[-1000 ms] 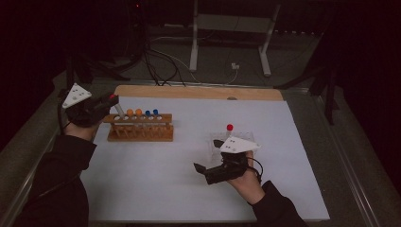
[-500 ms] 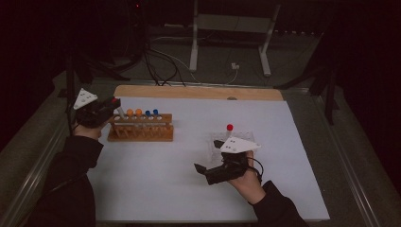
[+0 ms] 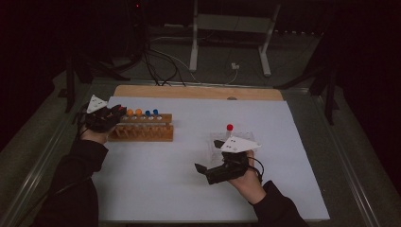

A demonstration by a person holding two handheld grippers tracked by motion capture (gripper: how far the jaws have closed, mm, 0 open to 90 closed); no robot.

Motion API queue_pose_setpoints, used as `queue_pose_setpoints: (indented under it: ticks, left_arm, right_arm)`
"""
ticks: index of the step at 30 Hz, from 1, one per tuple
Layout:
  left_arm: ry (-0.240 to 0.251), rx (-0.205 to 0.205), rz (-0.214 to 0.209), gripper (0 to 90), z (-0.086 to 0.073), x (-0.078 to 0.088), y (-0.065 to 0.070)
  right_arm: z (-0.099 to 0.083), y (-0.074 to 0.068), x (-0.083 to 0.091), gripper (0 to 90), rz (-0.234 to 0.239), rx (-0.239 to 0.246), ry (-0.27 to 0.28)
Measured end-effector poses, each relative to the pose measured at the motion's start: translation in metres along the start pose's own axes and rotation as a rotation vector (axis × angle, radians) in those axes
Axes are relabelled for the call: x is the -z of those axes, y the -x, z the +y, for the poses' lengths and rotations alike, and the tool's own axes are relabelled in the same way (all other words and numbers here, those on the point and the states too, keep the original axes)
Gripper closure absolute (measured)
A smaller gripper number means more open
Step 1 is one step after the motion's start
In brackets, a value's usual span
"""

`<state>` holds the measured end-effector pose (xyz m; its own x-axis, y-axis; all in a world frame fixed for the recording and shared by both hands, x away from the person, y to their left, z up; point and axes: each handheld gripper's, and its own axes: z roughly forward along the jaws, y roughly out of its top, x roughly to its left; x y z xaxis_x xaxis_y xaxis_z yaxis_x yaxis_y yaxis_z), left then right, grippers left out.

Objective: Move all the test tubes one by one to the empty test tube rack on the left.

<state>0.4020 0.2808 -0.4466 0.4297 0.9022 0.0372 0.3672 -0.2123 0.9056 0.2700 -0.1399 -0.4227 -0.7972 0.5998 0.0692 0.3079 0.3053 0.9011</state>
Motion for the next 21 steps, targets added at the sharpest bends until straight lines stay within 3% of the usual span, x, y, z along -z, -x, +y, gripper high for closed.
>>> queue_pose_setpoints:
  ticks: [11, 15, 17, 21]
  left_arm:
    - [-0.032, 0.022, -0.016, 70.3, 0.002, 0.001, -0.002]
    - [-0.016, 0.044, -0.045, 55.1, 0.007, 0.01, -0.003]
    - [-0.01, 0.027, -0.028, 48.4, 0.01, 0.015, -0.001]
    - [0.003, 0.045, -0.069, 31.8, 0.014, 0.028, 0.002]
  right_arm:
    - [0.001, 0.001, 0.001, 0.0, 0.001, -0.003, 0.005]
    - [0.003, 0.003, 0.004, 0.0, -0.007, -0.007, 0.015]
    - [0.004, 0.005, 0.006, 0.0, -0.011, -0.01, 0.022]
    - [0.007, 0.014, 0.014, 0.0, -0.032, -0.024, 0.046]
